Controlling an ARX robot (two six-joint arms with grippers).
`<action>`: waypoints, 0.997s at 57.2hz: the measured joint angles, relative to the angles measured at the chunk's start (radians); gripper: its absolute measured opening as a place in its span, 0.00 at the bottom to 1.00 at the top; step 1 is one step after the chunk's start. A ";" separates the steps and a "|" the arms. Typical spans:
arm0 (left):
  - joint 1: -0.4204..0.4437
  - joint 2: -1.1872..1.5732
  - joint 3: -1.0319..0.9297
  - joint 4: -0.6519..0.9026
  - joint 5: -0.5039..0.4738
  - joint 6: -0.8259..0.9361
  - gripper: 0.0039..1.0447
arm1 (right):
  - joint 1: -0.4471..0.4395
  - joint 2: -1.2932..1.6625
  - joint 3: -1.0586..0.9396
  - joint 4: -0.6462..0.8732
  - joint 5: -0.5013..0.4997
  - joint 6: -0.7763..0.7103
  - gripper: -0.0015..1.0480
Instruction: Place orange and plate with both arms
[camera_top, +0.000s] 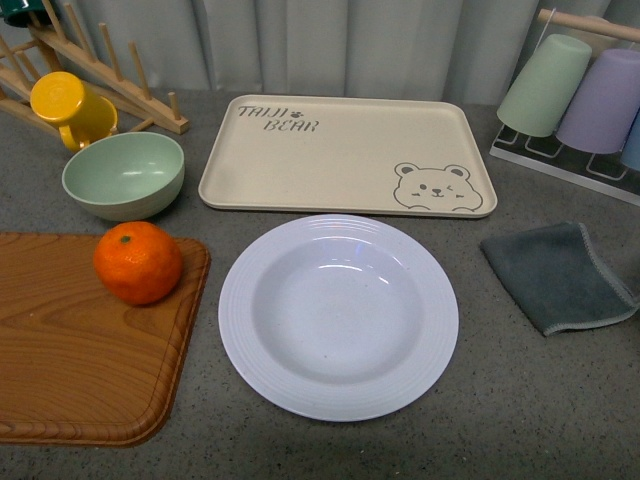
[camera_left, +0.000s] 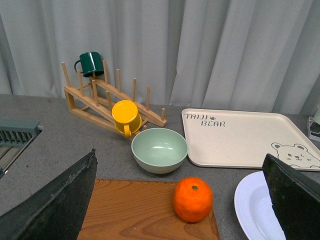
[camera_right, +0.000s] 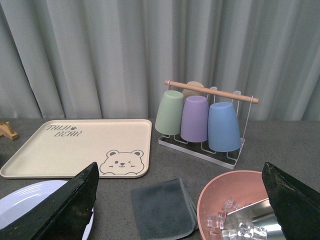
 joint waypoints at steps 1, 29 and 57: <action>0.000 0.000 0.000 0.000 0.000 0.000 0.94 | 0.000 0.000 0.000 0.000 0.000 0.000 0.91; 0.000 0.000 0.000 0.000 0.000 0.000 0.94 | 0.000 0.000 0.000 0.000 0.000 0.000 0.91; 0.000 0.000 0.000 0.000 0.000 0.000 0.94 | 0.000 0.000 0.000 0.000 0.000 0.000 0.91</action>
